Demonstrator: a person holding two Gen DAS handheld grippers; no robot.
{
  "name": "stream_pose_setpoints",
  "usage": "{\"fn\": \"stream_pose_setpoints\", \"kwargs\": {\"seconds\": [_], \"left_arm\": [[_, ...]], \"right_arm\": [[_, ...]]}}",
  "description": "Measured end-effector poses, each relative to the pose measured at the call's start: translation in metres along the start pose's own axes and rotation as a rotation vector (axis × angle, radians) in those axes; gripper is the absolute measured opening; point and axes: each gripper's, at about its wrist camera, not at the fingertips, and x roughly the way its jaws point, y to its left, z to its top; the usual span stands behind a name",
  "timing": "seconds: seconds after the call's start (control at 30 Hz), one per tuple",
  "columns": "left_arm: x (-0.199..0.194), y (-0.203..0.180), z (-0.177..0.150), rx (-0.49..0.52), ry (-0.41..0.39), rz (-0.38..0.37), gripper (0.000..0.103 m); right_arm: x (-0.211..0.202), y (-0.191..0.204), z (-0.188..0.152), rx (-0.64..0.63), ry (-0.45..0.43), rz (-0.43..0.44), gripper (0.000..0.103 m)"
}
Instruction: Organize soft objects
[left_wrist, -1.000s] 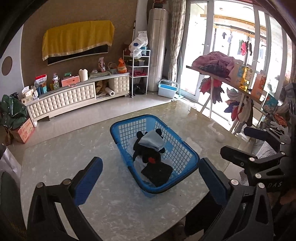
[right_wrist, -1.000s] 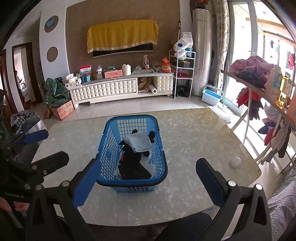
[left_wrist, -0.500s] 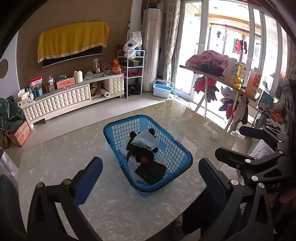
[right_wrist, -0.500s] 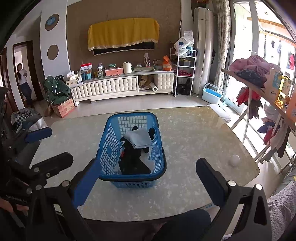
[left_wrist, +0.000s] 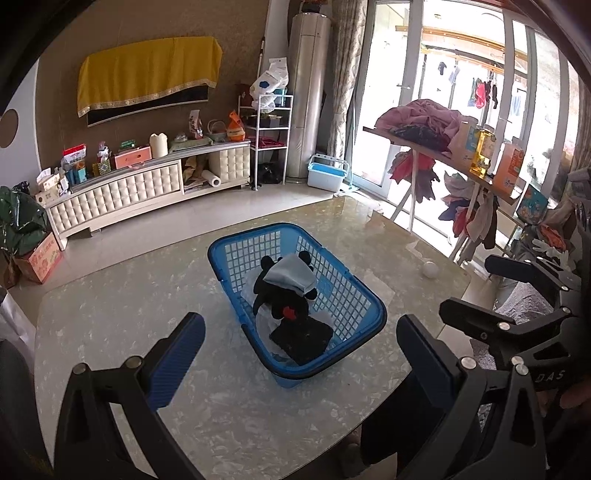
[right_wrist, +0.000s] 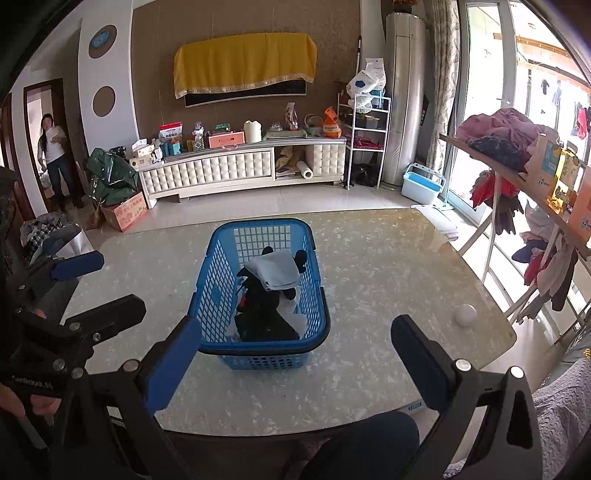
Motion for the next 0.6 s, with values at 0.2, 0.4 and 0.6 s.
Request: {"fn": "stream_pose_setpoints", "kwargs": {"seconds": [0.2,0.4,0.6], "left_arm": [[-0.0001,0.0013,0.0003,-0.008,-0.002,-0.001,0.103],[0.0003,0.0017,0.0005,-0.009,-0.001,-0.005,0.103],[0.0014,0.0013,-0.0005,-0.017,0.005,-0.027,0.103]], "right_arm": [[-0.001,0.0005,-0.0002,-0.001,-0.001,0.002,0.103],[0.0,0.0003,-0.0013,-0.001,0.007,0.007,0.103],[-0.0001,-0.0008,-0.0027,0.0,0.015,0.007,0.103]]}}
